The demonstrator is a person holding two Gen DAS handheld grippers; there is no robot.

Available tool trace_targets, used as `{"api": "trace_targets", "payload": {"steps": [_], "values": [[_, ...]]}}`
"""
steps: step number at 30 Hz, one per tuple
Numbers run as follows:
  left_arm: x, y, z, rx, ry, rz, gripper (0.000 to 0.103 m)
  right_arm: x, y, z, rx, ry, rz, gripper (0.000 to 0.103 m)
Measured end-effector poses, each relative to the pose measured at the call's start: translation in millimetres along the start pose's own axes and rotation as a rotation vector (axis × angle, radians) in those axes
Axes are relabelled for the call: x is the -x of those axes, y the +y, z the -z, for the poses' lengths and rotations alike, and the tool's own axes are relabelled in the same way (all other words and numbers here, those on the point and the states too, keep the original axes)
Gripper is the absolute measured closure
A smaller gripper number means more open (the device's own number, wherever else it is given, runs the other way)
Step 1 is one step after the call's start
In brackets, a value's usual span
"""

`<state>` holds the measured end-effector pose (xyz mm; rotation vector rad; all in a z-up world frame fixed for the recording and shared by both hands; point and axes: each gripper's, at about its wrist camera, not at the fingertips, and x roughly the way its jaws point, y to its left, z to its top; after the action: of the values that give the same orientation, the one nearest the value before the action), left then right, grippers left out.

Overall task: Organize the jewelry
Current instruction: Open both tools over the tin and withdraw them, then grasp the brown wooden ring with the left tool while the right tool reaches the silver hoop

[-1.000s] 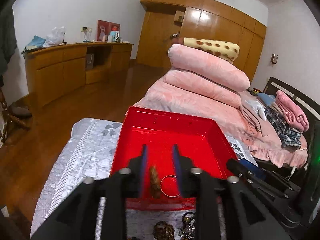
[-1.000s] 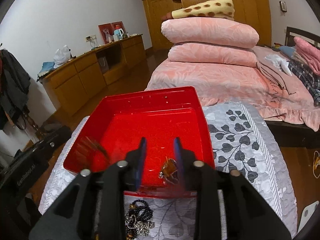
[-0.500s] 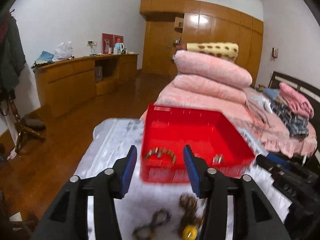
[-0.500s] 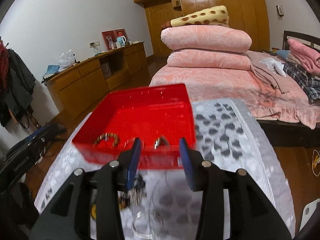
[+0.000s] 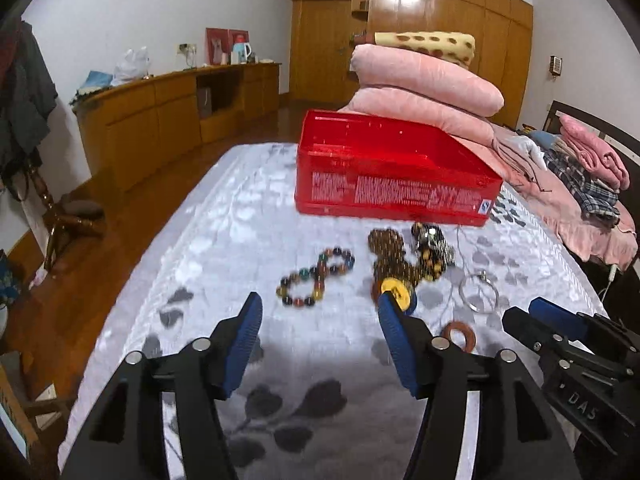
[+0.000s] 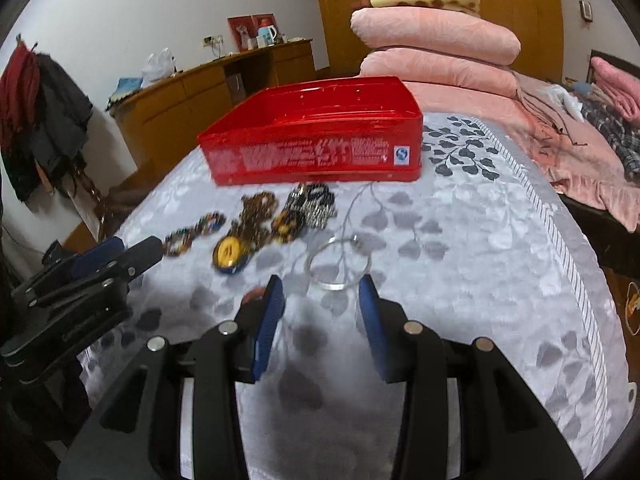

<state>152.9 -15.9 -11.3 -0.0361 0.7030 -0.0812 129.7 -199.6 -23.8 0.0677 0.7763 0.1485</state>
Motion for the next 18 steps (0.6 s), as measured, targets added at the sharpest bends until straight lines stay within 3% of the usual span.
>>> {"api": "trace_targets", "payload": {"steps": [8,11,18], "values": [[-5.0,-0.6,8.8,0.006,0.036,-0.001,0.043,-23.1,-12.7,-8.4,-0.043,0.096,-0.009,0.063],[-6.6,-1.1,9.0,0.004,0.044,-0.001,0.043,-32.8,-14.3,-14.2,-0.044,0.116,0.029,0.053],[-12.9,-2.2,3.6,0.027,0.061,0.006,0.043,-50.2,-10.5,-21.5,-0.032,0.141,0.084,0.051]]}}
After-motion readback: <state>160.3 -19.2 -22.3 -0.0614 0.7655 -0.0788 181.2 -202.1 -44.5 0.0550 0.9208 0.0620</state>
